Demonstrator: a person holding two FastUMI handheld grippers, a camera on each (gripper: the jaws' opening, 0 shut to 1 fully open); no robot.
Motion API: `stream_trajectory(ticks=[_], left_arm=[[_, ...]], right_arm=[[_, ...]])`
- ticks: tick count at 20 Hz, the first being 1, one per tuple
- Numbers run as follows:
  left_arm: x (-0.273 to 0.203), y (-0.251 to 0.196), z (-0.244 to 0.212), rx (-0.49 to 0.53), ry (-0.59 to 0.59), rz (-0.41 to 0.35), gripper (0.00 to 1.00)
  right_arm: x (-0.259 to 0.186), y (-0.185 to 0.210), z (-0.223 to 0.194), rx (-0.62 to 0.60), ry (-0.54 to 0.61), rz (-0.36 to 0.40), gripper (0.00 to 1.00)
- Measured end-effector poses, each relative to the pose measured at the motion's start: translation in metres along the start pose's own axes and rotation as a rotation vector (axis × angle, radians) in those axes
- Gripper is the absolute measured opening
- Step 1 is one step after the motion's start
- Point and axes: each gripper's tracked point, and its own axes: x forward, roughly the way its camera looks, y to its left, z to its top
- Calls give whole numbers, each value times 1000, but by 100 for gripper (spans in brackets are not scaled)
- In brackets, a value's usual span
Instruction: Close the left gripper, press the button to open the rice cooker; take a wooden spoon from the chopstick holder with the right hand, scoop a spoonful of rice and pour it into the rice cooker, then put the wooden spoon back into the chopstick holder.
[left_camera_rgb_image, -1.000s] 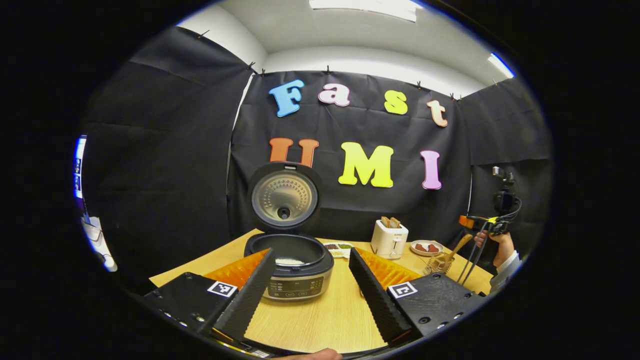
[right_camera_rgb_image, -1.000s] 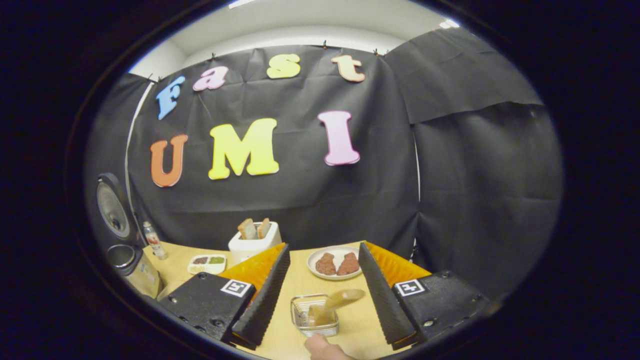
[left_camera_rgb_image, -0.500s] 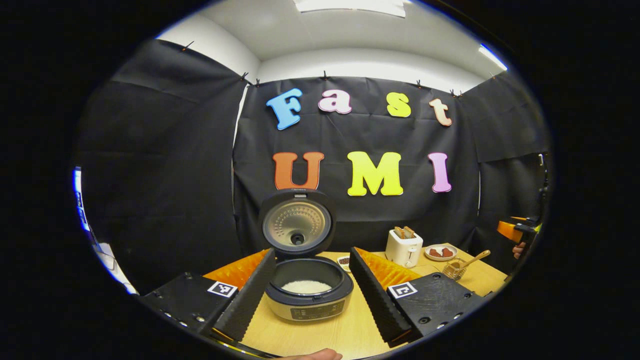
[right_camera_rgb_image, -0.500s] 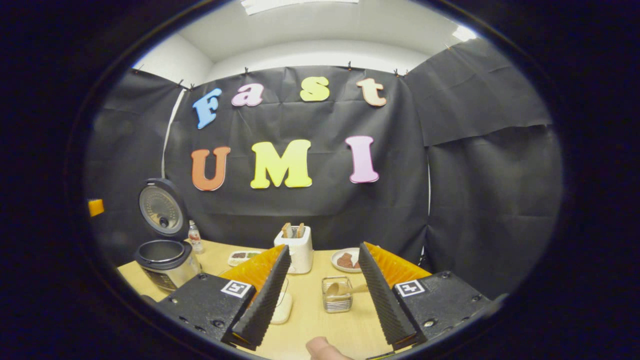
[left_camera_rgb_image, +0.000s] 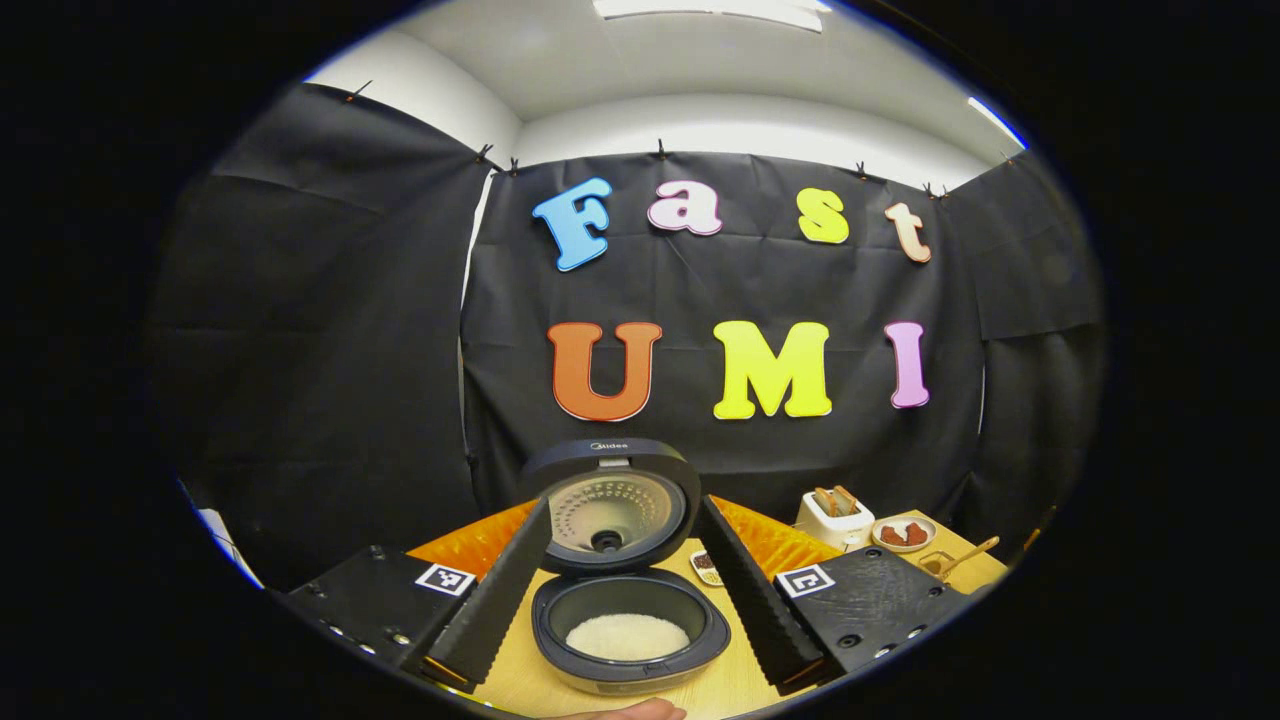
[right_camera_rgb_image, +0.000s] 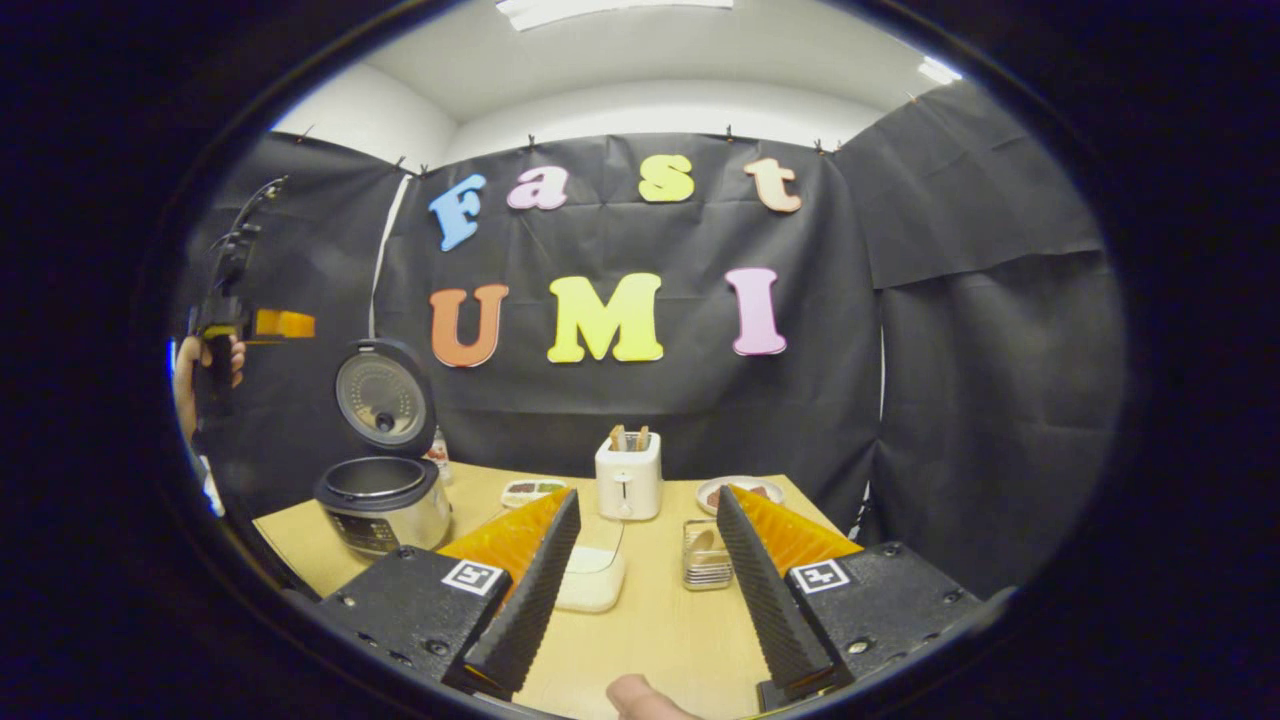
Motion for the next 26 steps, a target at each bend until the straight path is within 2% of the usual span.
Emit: stream_trajectory(ticks=[2,4,5,10,11,13,14,15,16,20,22,23,26], left_arm=[[29,2,9,-4,0,6,94],[59,7,17,-4,-13,19,94],[73,10,21,-10,-17,25,94],[144,26,21,-72,-1,71,94],[156,30,20,-81,-1,76,94],[178,33,8,-80,21,86,94],[187,38,3,-73,33,100,94],[196,41,-3,-71,46,107,94],[204,42,-10,-67,66,111,94],[224,52,-15,-54,110,148,94],[224,51,-20,-62,148,158,96],[221,44,-26,-83,176,149,98],[208,37,-29,-58,178,150,98]], right_arm=[[1,-1,-4,-2,-6,1,86],[4,-2,-7,10,-10,7,94],[5,-1,-7,12,-15,16,90],[23,-12,-17,45,-19,15,90],[27,-13,-20,49,-15,24,94],[35,-15,-22,50,-18,35,86],[39,-18,-21,56,-26,35,90],[43,-20,-20,67,-32,34,86],[46,-19,-22,75,-35,36,90],[56,-10,-29,76,-32,73,90],[58,-11,-35,65,-20,68,86],[56,-10,-36,66,-13,69,90],[44,0,-33,62,-14,82,90]])
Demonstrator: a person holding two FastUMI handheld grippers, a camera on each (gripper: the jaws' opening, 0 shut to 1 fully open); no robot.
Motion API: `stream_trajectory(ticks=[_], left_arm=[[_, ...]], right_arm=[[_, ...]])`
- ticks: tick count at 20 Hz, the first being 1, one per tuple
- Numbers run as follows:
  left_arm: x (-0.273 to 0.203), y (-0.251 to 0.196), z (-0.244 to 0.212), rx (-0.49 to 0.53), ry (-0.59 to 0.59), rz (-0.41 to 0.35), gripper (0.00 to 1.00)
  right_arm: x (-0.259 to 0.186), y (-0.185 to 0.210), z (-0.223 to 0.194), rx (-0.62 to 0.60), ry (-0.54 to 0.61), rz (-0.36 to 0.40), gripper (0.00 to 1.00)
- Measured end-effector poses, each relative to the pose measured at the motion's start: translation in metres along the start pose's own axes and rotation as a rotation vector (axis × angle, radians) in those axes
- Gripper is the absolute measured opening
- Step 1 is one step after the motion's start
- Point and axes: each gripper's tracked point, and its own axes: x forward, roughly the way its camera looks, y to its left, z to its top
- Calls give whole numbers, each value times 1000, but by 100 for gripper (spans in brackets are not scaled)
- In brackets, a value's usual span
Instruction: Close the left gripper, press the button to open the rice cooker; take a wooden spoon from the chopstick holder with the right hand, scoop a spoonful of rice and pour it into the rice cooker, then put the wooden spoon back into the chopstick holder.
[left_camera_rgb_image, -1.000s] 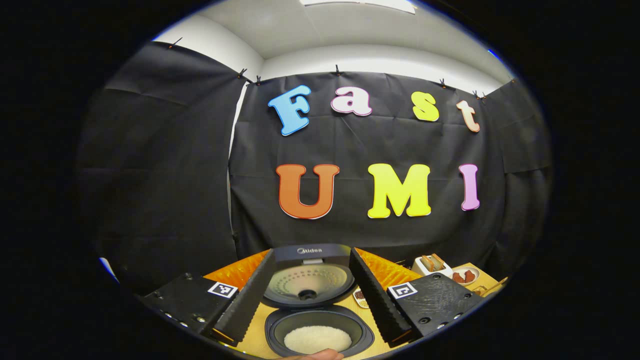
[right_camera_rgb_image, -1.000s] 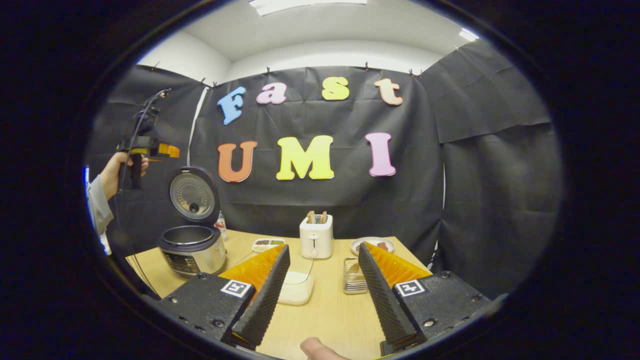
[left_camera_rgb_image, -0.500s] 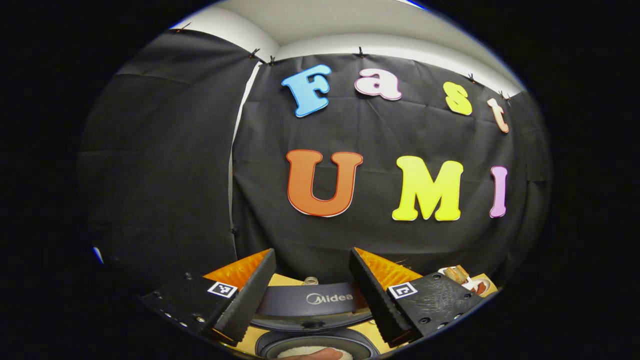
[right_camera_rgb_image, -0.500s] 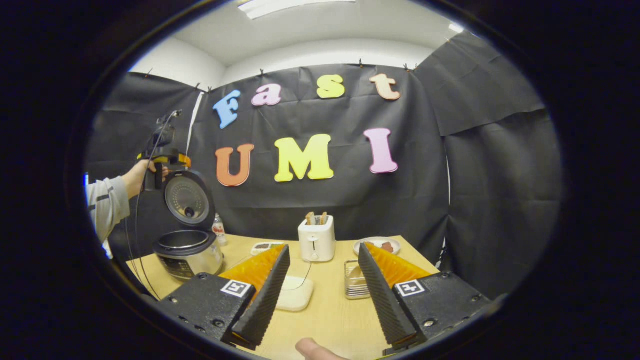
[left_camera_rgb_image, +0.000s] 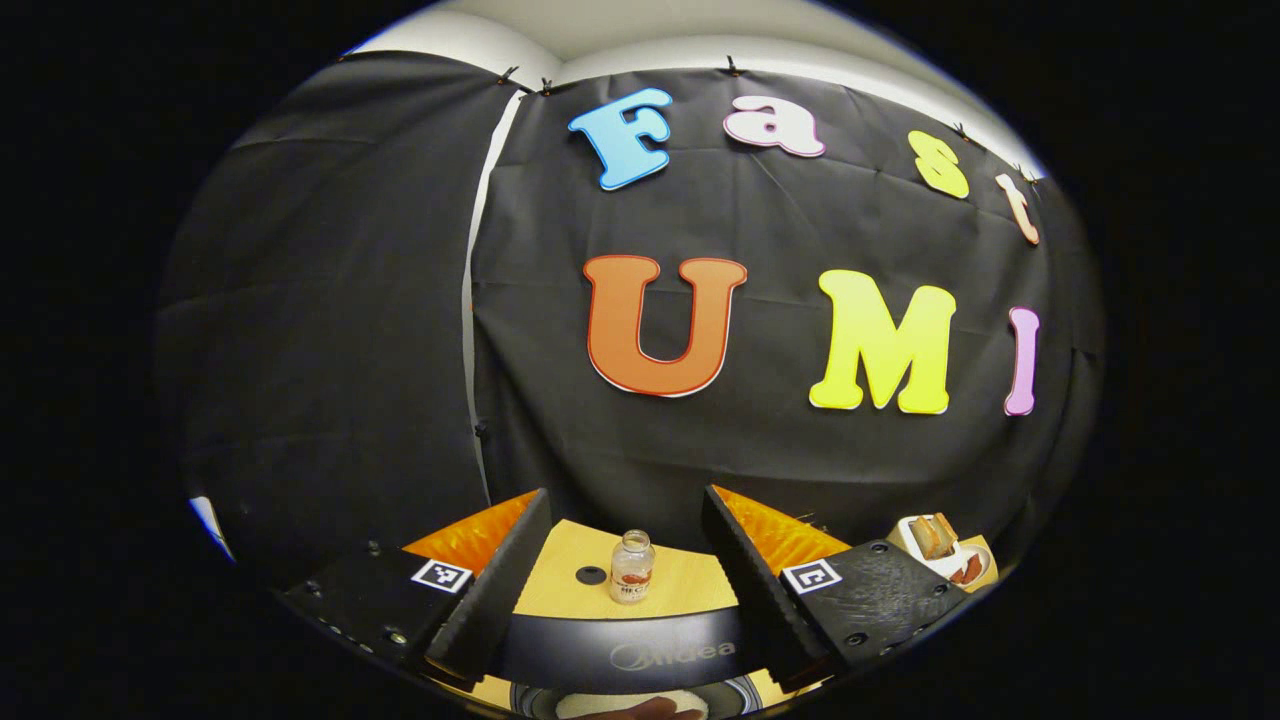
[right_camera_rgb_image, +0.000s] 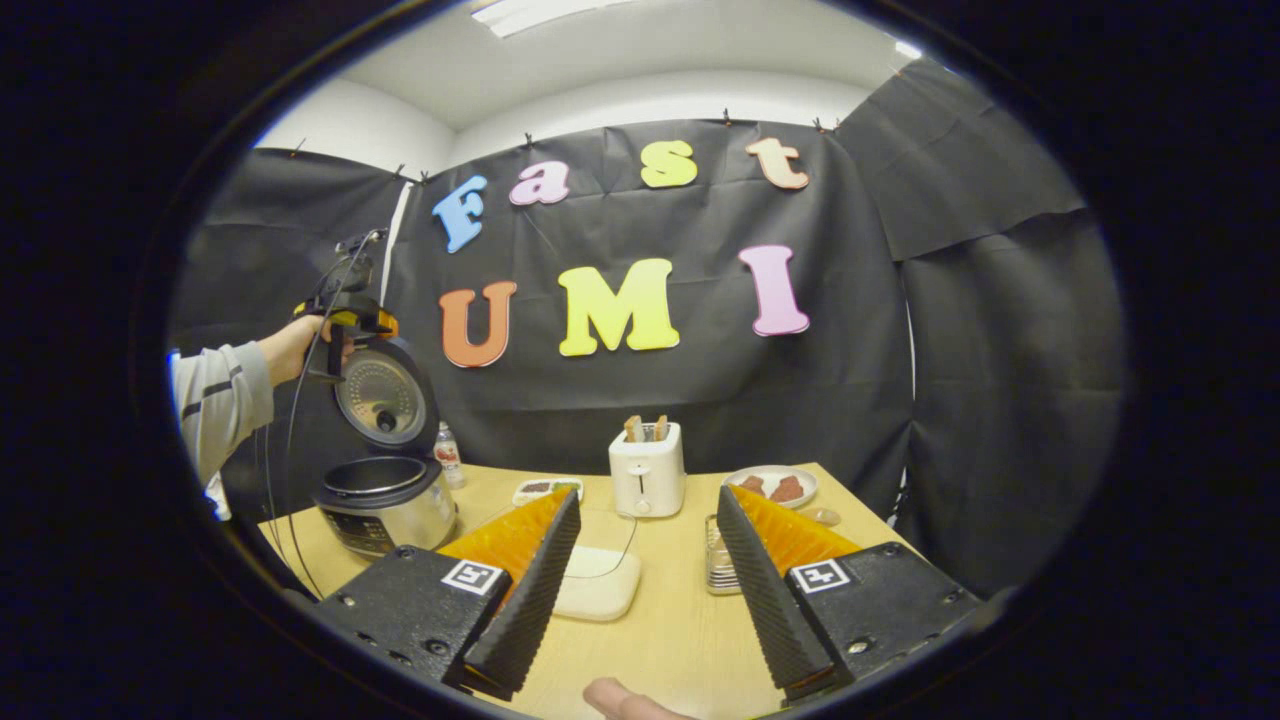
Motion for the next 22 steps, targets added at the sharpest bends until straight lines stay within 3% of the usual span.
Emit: stream_trajectory(ticks=[3,4,11,12,14,22], left_arm=[[-21,-4,-15,1,15,4,98],[-30,-8,-26,6,33,-7,100],[-92,-16,-116,36,161,-13,99],[-100,-16,-129,44,171,-12,99],[-114,-20,-155,23,206,-28,98],[-145,-27,-207,55,253,-24,97]], right_arm=[[-21,7,5,-18,-8,6,86],[-28,8,6,-25,-13,5,90],[-75,7,10,-25,-14,-19,90],[-82,7,12,-22,-16,-23,86],[-92,11,16,-23,-21,-22,90],[-121,33,37,-47,-63,-12,90]])
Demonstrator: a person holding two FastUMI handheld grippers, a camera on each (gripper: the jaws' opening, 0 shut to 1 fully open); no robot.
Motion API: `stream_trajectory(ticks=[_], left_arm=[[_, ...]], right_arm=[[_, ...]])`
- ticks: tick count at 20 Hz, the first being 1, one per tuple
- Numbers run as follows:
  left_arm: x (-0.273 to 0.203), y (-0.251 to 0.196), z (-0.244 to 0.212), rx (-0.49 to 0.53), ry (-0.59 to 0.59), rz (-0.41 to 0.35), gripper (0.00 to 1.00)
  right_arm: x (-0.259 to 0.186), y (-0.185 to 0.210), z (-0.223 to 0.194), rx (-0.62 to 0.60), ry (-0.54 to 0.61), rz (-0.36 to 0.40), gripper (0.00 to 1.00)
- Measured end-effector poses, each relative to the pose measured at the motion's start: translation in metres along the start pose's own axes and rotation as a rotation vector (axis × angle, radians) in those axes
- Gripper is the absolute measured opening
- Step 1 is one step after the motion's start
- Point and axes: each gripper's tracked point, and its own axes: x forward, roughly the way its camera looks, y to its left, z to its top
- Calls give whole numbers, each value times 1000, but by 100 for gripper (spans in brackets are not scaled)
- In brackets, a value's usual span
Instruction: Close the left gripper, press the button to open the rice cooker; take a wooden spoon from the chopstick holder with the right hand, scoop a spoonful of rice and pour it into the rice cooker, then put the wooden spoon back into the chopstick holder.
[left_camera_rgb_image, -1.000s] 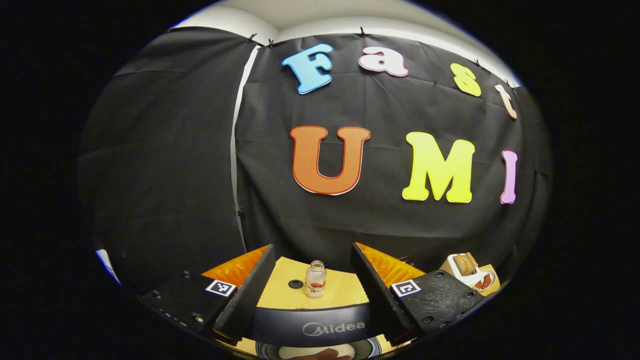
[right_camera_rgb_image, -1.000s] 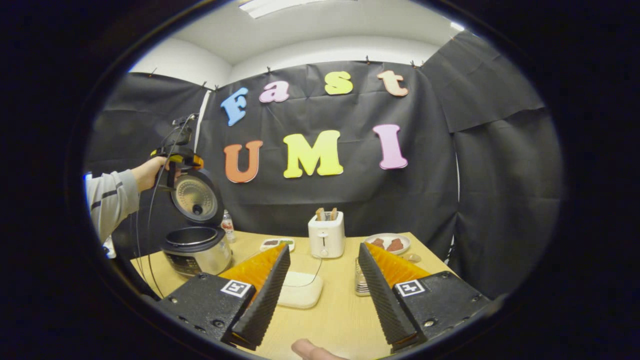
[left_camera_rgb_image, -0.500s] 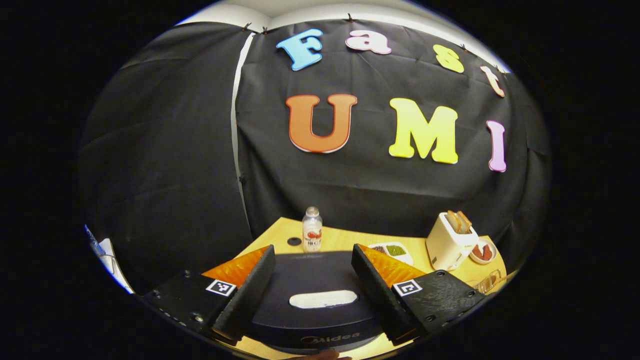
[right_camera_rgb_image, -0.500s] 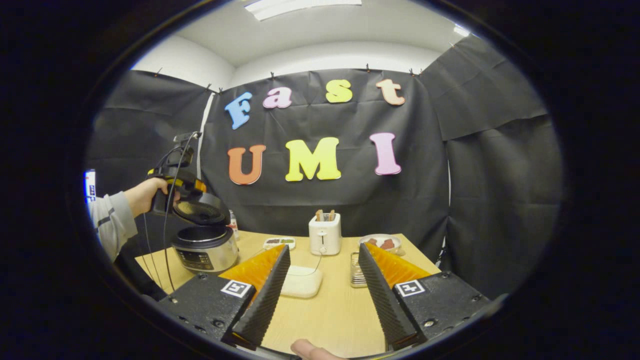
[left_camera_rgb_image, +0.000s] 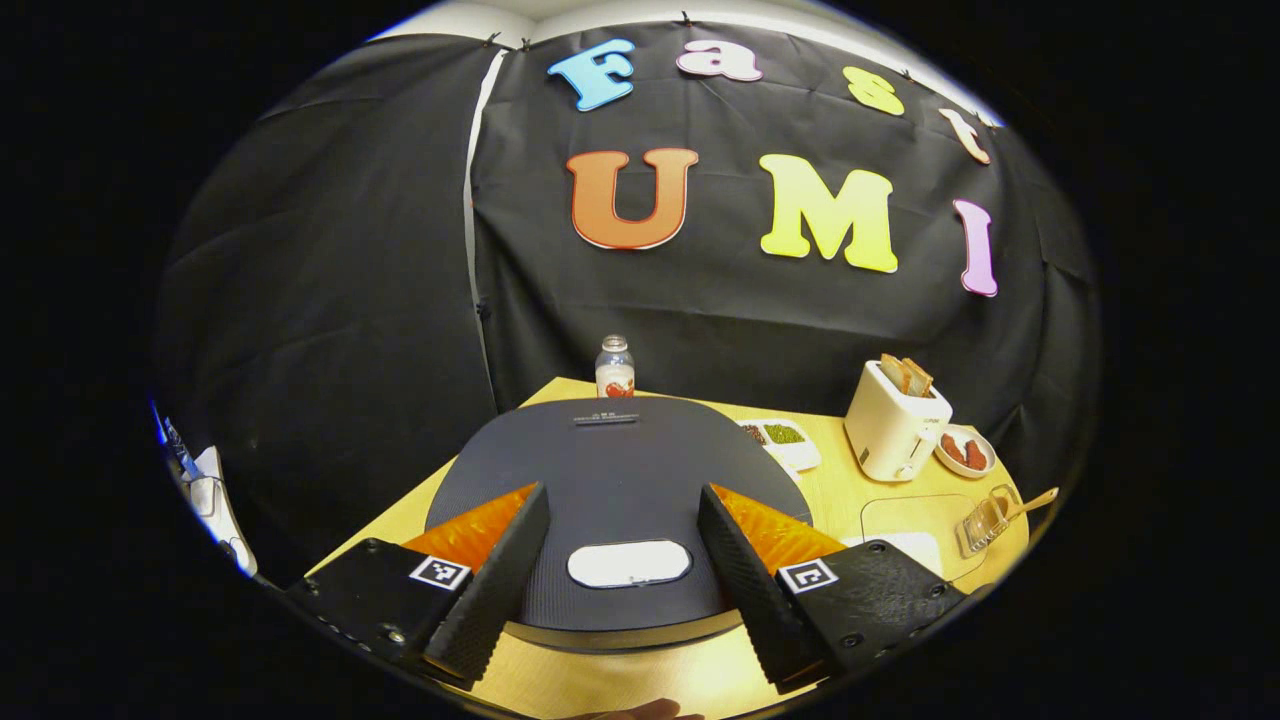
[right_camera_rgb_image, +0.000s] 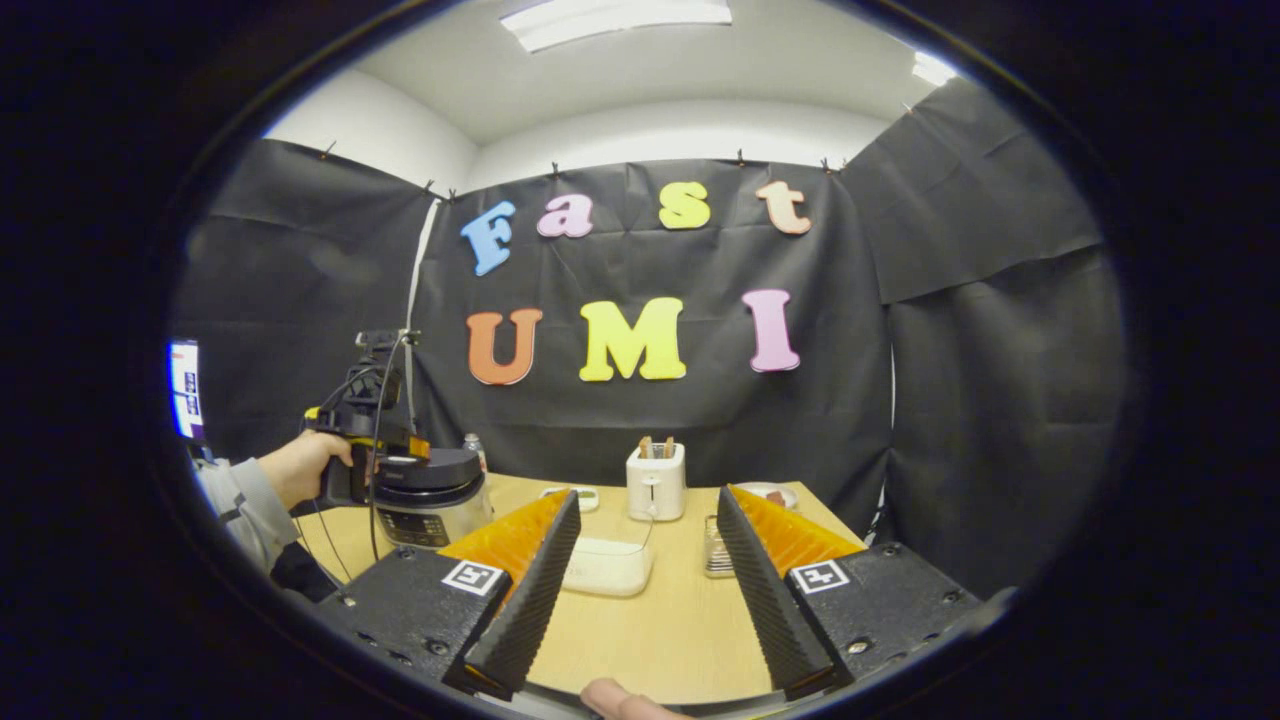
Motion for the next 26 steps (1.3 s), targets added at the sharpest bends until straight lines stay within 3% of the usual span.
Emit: stream_trajectory(ticks=[1,5,6,7,9,10,13,19,23,24,25,26], left_arm=[[-1,-1,-8,3,27,0,97],[-15,-3,-14,-4,31,6,97],[-17,-3,-16,-2,31,12,97],[-19,-3,-15,-4,12,16,98],[-20,-3,-16,-10,-26,26,97],[-20,-2,-16,-13,-43,31,98],[-18,-3,-24,7,-91,44,98],[-15,-2,-21,-2,-210,52,98],[-18,-2,-17,-10,-222,29,97],[-23,0,-15,-31,-218,25,96],[-29,-2,-11,-46,-214,11,96],[-36,-5,-9,-47,-215,-4,95]], right_arm=[[-1,3,-1,-1,4,6,86],[6,12,-7,7,23,28,90],[7,12,-10,11,29,28,86],[10,13,-12,15,36,27,90],[13,17,-16,24,44,34,86],[13,19,-18,24,46,41,90],[16,19,-22,10,54,42,86],[22,13,-29,26,68,27,90],[28,10,-25,10,64,14,90],[30,7,-22,-1,61,2,94],[32,4,-20,-13,56,-6,86],[34,3,-16,-26,55,-9,86]])
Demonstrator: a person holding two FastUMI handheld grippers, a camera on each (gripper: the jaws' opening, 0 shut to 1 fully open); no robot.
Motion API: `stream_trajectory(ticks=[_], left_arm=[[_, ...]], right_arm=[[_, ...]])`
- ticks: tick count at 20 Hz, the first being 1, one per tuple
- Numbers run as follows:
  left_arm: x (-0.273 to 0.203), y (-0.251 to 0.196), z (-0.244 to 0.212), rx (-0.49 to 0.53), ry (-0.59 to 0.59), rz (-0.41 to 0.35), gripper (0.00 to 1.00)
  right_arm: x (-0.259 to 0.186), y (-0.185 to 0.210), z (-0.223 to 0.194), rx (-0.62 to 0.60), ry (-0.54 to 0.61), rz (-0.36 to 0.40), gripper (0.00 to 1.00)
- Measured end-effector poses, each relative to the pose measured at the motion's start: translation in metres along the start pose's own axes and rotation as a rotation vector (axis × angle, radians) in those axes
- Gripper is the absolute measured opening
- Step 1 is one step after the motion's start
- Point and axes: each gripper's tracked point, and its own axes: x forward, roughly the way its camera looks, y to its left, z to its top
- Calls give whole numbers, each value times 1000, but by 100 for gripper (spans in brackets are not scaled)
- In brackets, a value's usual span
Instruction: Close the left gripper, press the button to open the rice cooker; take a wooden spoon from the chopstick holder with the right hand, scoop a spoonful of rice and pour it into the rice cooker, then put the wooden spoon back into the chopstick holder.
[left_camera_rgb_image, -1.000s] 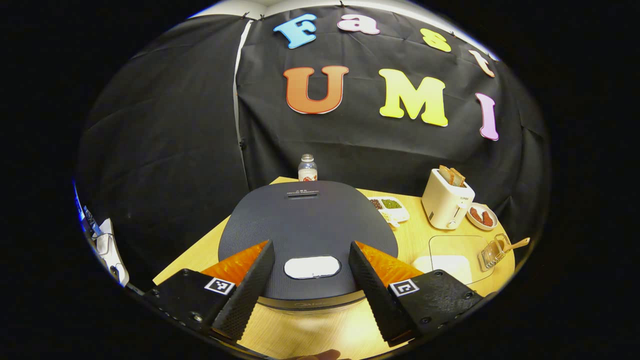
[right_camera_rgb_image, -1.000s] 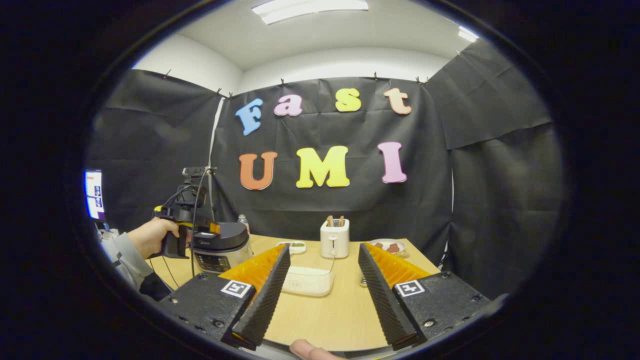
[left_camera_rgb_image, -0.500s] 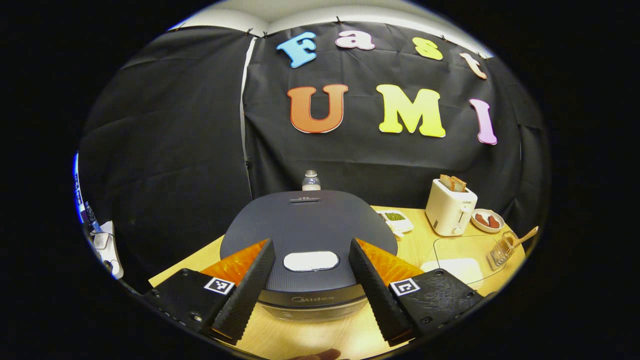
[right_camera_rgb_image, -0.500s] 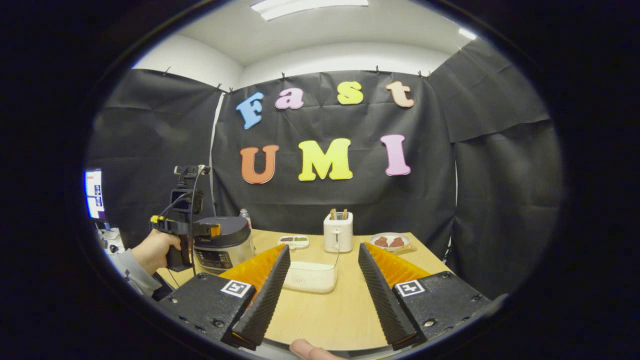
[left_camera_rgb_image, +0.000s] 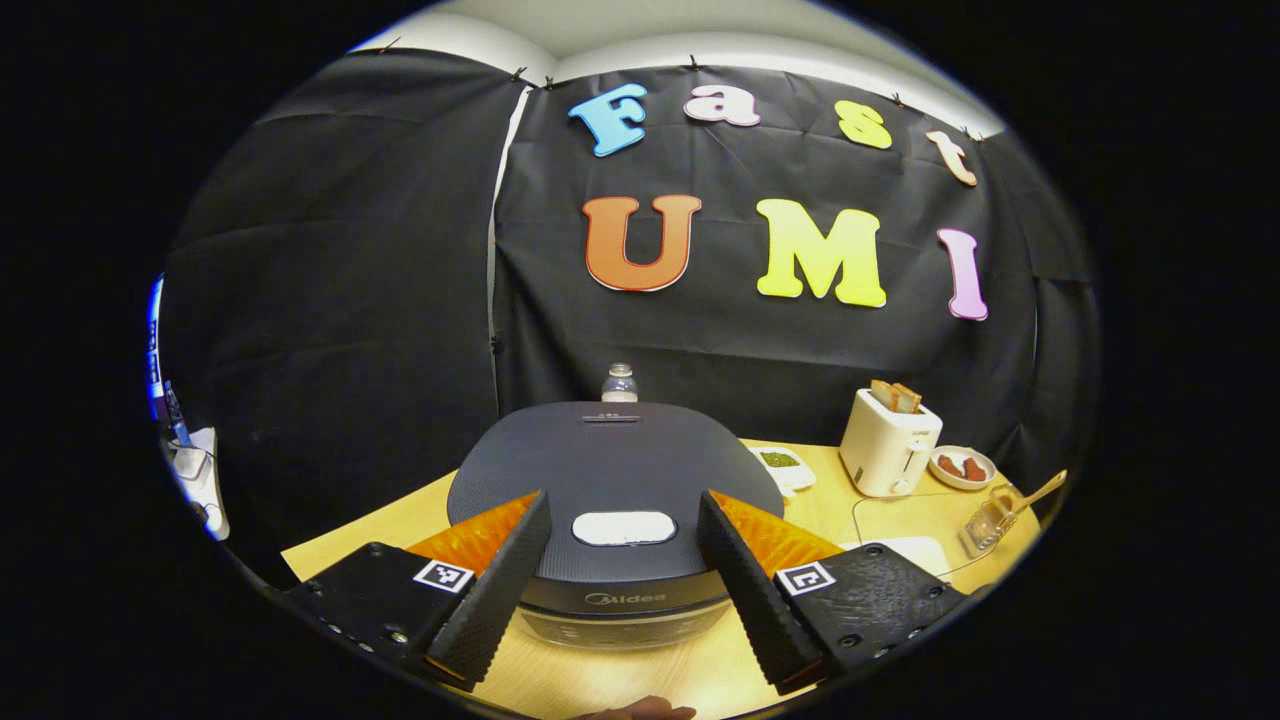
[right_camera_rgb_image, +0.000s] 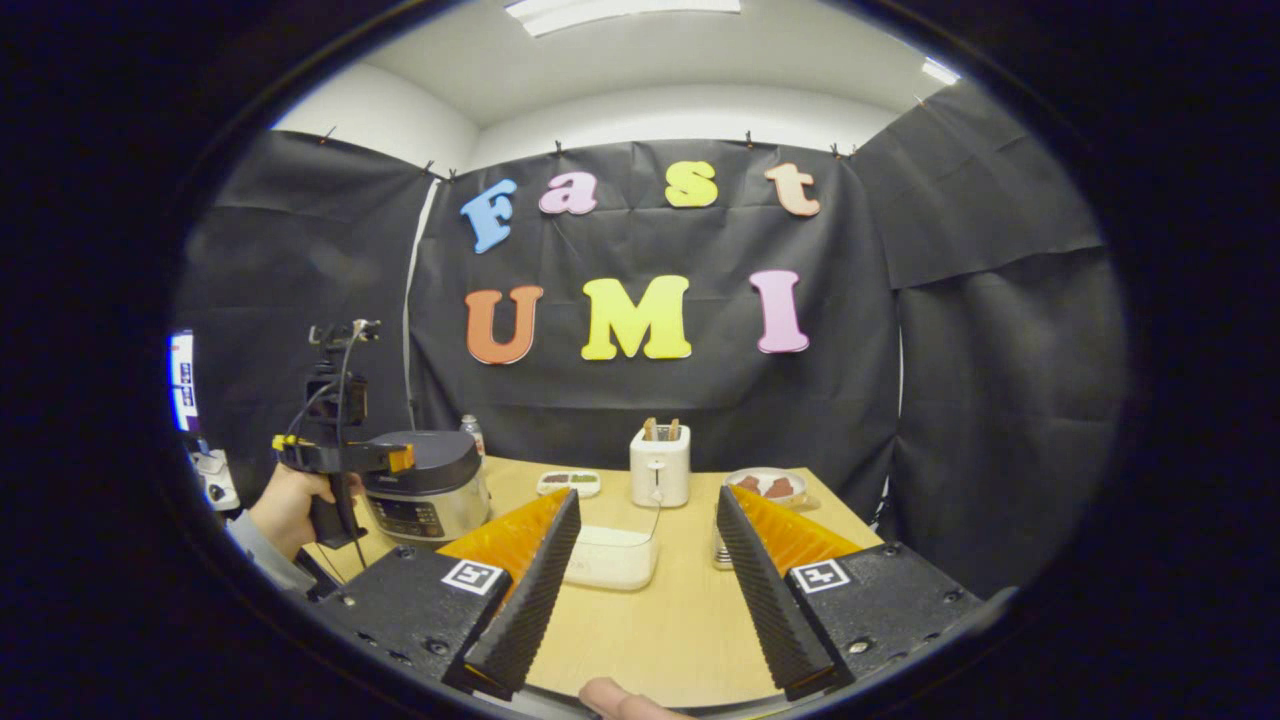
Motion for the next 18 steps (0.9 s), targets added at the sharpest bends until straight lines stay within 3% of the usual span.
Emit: stream_trajectory(ticks=[1,2,4,9,10,13,14,16,18], left_arm=[[-7,-3,6,2,-9,-8,100],[-16,-4,13,4,-21,-16,94],[-36,-8,26,17,-48,-24,94],[-93,-26,50,40,-91,-76,94],[-103,-31,52,46,-100,-89,94],[-135,-45,62,63,-136,-136,94],[-144,-46,62,70,-142,-141,94],[-160,-48,60,74,-149,-144,94],[-176,-51,58,65,-153,-154,94]], right_arm=[[2,-3,3,-7,-4,-6,86],[4,-5,8,-12,-5,-12,86],[7,-11,16,-9,-9,-22,90],[12,-32,33,-12,-11,-69,86],[13,-37,34,-13,-8,-83,90],[14,-45,38,-3,-3,-104,86],[13,-47,38,3,1,-109,90],[7,-47,39,4,3,-112,86],[-2,-45,40,3,-7,-108,90]])
